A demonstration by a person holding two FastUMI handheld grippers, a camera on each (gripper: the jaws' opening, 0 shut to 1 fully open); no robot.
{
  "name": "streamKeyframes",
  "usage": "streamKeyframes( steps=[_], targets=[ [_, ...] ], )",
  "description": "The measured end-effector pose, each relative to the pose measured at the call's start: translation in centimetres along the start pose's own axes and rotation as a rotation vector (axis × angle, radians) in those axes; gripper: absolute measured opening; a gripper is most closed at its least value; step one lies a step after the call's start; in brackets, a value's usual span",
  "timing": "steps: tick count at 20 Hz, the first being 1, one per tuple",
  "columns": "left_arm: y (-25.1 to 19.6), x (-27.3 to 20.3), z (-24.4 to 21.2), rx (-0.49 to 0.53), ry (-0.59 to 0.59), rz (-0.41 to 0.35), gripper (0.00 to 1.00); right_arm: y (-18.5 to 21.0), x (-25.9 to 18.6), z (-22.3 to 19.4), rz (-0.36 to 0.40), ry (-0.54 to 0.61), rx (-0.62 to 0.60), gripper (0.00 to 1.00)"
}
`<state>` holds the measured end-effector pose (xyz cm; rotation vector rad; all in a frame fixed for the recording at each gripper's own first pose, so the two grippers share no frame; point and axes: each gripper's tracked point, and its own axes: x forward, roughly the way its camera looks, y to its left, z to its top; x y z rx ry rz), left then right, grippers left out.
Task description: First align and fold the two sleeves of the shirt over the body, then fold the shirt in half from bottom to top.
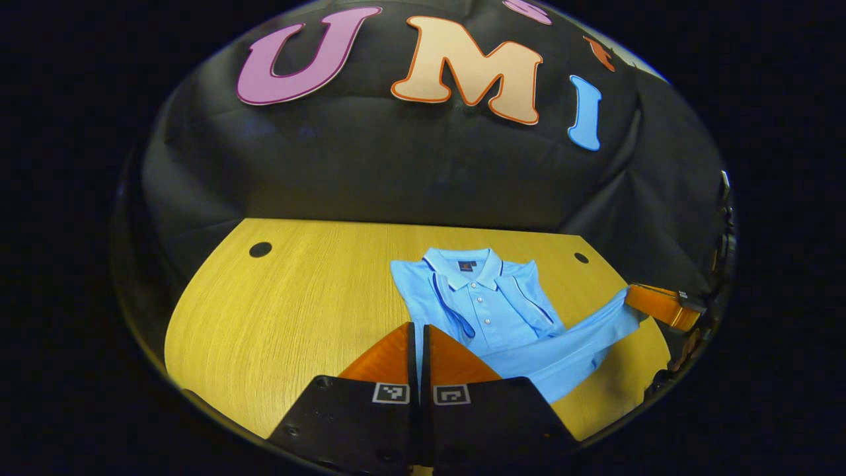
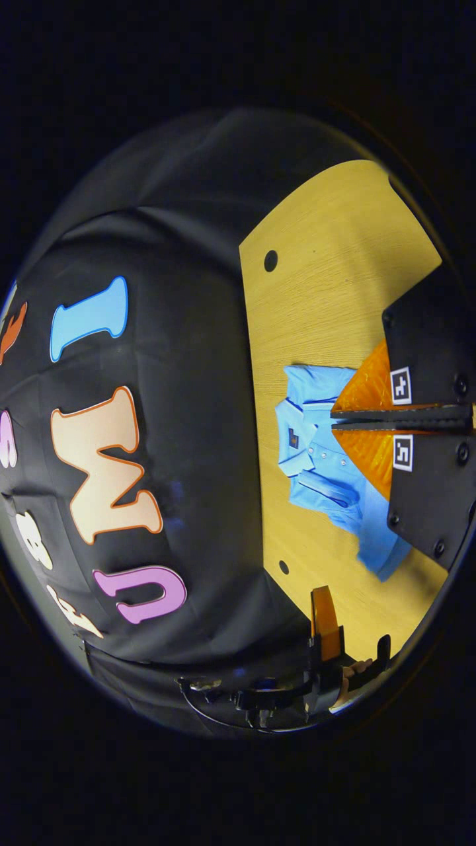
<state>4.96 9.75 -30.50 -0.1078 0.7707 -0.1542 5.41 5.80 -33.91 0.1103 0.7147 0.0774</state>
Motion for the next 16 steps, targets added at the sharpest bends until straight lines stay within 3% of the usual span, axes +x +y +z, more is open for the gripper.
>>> streamKeyframes(
  steps=[4,8,13,16],
  targets=[
    [0.0,3.8,2.0,0.009,-0.001,-0.031,0.00,-0.6,4.2,1.3,-0.018,-0.005,-0.019,0.02],
    [-0.8,8.5,1.0,0.024,0.067,-0.083,0.00,-1.5,8.9,1.6,-0.051,0.010,-0.016,0.02],
    [-1.3,12.7,-0.6,0.042,0.114,-0.105,0.00,-2.9,13.9,0.7,-0.099,0.052,0.013,0.02],
    [-0.8,14.5,-1.7,0.019,0.121,-0.077,0.00,-3.7,15.5,-0.1,-0.130,0.049,0.007,0.03]
  ],
)
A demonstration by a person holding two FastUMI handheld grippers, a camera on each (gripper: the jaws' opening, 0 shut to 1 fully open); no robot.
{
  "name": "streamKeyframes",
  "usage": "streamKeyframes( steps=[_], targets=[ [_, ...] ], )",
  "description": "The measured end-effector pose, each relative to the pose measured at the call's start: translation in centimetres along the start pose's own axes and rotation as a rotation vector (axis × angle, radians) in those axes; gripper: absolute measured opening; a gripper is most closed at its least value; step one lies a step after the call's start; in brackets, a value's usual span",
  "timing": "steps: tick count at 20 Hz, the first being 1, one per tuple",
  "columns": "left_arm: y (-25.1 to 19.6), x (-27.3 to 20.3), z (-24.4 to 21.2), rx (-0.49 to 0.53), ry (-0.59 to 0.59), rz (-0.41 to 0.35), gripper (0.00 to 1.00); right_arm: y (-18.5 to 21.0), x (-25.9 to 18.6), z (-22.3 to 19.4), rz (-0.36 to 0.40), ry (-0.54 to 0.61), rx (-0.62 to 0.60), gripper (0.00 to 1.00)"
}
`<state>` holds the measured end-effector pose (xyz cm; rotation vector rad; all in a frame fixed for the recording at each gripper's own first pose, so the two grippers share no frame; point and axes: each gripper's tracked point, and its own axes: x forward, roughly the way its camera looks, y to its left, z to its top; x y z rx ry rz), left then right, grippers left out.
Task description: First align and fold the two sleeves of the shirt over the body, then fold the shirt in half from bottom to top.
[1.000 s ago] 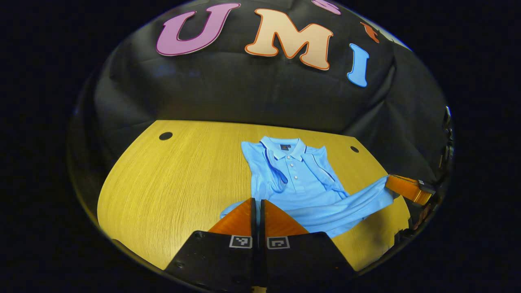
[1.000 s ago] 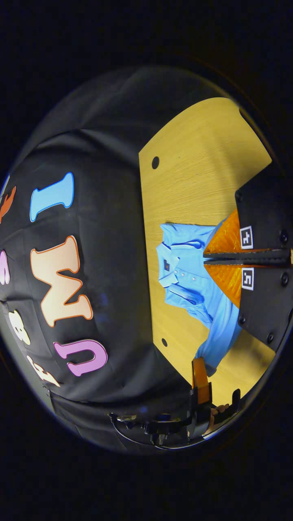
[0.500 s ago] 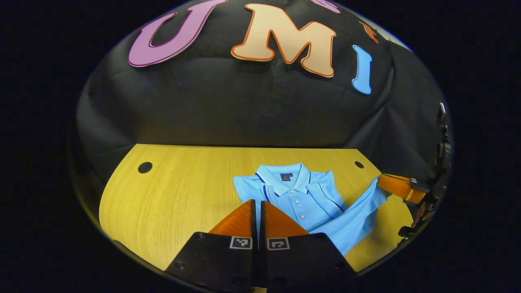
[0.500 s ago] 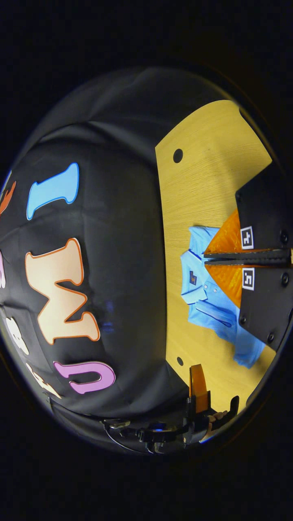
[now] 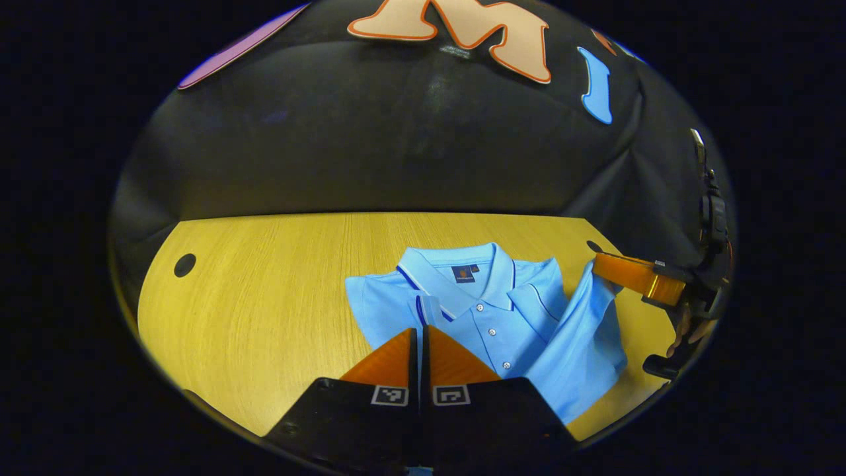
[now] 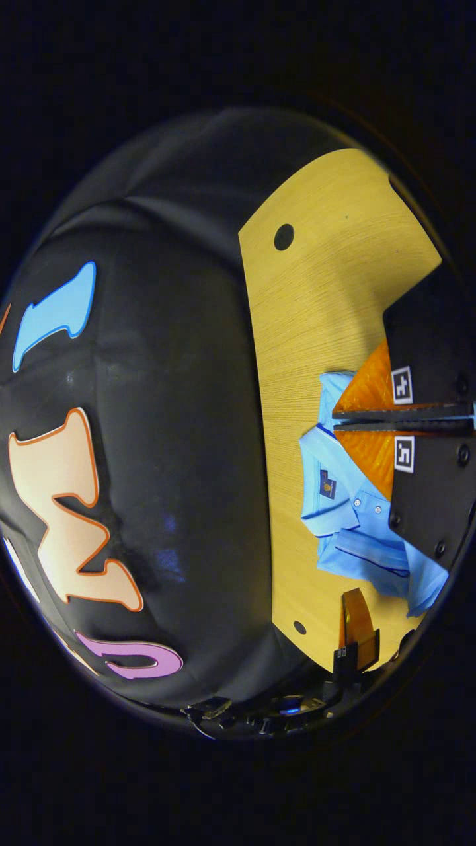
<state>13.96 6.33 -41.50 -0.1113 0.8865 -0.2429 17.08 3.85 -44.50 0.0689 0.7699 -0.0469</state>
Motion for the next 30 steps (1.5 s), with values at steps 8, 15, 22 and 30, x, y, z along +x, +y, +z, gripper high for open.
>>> streamKeyframes(
  steps=[8,15,22,30],
  targets=[
    [1.3,-1.9,-0.2,-0.105,-0.042,0.071,0.97,0.0,-2.4,2.0,0.004,-0.088,-0.040,0.94],
    [-0.7,-11.7,1.8,-0.034,-0.194,0.121,0.97,0.6,-13.5,4.3,0.054,-0.223,-0.048,0.94],
    [-7.6,-23.2,0.8,0.044,-0.336,0.114,0.96,1.5,-28.7,5.5,0.108,-0.418,-0.092,0.98],
    [-12.6,-30.6,-0.3,0.090,-0.428,0.096,0.95,2.3,-37.9,2.7,0.147,-0.467,-0.099,0.94]
  ],
)
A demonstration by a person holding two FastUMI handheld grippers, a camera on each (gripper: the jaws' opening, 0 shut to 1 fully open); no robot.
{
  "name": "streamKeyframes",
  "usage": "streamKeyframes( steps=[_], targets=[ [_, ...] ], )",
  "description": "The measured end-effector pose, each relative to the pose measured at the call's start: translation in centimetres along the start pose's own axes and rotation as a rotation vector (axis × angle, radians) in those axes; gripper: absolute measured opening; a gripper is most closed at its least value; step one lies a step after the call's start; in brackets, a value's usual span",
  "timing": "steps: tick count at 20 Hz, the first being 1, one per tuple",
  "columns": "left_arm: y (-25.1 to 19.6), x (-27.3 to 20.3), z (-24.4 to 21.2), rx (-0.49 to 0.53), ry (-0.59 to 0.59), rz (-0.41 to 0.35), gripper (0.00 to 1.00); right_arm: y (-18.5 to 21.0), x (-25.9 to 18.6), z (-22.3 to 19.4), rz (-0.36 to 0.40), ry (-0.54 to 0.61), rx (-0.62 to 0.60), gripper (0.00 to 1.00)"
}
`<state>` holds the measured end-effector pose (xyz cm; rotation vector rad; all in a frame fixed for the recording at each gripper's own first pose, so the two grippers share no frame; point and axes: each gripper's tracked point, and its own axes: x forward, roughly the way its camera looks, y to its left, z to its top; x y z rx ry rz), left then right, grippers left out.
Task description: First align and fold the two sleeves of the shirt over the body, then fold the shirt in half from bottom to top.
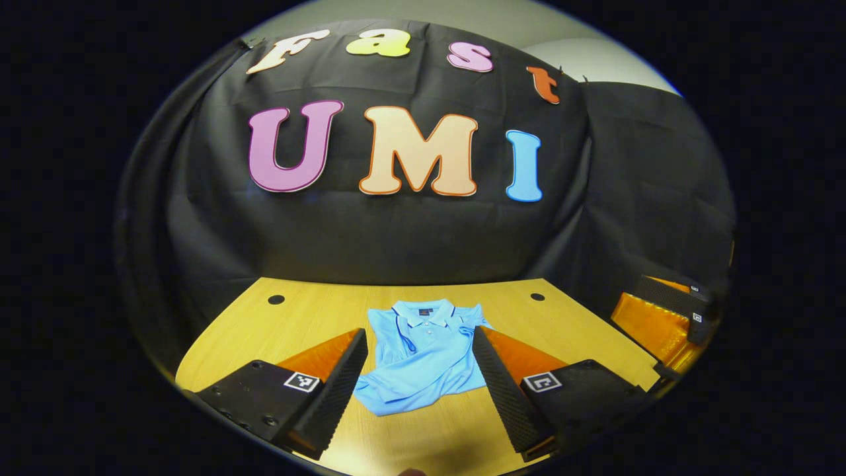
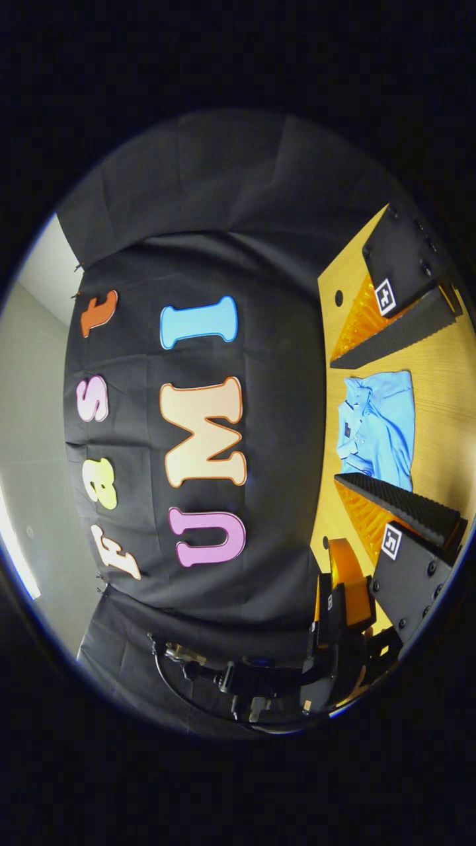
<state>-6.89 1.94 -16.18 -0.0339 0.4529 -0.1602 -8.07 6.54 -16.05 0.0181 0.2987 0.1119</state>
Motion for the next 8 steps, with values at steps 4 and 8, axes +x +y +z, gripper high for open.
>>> streamKeyframes(
  steps=[4,8],
  targets=[
    [-0.9,-0.9,0.9,0.012,-0.013,-0.013,0.95,0.3,-1.0,1.0,0.009,-0.017,0.013,0.98],
    [-1.6,-1.6,1.5,0.012,-0.037,-0.020,0.96,0.3,-1.1,2.4,0.005,-0.056,-0.009,0.98]
  ],
)
